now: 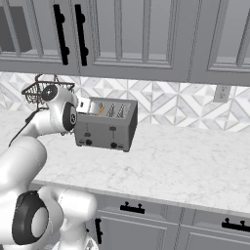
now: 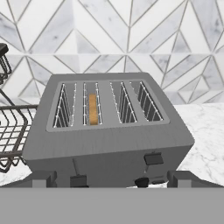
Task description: Start the toaster. Once the lever pops up, take the bread to the plate on the dining counter.
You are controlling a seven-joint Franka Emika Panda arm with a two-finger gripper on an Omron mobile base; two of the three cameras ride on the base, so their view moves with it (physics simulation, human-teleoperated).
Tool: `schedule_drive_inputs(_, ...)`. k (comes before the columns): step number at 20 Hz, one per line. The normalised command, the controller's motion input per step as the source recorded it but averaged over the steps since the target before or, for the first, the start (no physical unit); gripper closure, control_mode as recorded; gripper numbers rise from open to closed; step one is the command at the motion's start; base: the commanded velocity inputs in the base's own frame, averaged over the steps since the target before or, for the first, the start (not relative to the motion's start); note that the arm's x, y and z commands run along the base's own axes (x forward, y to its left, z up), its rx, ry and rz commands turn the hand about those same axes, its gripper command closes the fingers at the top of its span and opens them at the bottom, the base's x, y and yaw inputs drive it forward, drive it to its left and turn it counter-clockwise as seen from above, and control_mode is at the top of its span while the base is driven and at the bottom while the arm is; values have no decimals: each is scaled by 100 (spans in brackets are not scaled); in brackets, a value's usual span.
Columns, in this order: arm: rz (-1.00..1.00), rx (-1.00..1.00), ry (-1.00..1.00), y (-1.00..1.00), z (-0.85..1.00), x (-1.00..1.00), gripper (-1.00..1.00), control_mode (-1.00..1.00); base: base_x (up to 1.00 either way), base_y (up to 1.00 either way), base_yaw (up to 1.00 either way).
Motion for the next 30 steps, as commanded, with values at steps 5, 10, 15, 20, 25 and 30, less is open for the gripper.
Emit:
schedule_drive_inputs(5,0,0,0,0,0,0,-100,-100,0,0,0)
schedule_drive_inputs(10,0,0,0,0,0,0,-100,-100,0,0,0)
schedule_drive_inputs(15,0,0,0,0,0,0,-100,-100,0,0,0)
schedule_drive_inputs(20,0,0,0,0,0,0,-100,-100,0,0,0)
schedule_drive_inputs(25,0,0,0,0,0,0,-100,-100,0,0,0)
schedule_drive_inputs(30,0,0,0,0,0,0,-100,-100,0,0,0)
